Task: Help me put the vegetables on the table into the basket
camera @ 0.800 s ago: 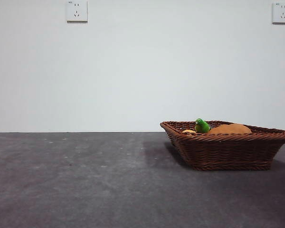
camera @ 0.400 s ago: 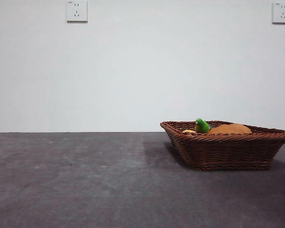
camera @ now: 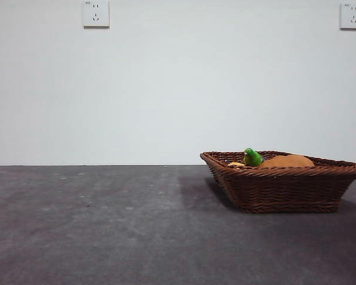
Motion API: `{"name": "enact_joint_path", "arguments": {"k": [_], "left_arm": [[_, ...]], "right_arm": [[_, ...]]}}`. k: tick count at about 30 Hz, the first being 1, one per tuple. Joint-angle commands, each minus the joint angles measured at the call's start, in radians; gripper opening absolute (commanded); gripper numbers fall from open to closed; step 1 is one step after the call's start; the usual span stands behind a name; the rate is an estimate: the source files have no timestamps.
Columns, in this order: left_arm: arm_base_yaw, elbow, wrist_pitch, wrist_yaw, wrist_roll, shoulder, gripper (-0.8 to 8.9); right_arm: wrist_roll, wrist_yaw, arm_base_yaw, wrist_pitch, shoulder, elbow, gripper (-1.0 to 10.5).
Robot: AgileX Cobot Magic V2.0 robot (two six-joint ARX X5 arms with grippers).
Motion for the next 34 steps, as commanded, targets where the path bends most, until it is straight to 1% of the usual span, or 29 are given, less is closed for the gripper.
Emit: {"name": "enact_joint_path", "arguments": {"k": [1,34], "left_arm": [[0.001,-0.01,0.005,0.0,-0.005,-0.001,-0.03],[0.001,-0.01,0.005,0.001,-0.005,-0.001,-0.03]], "right_arm": [[0.008,0.004,-0.001,0.004,-0.002,-0.009,0.0],[0.008,0.004,-0.001,0.004,-0.002,-0.009,0.0]]}}
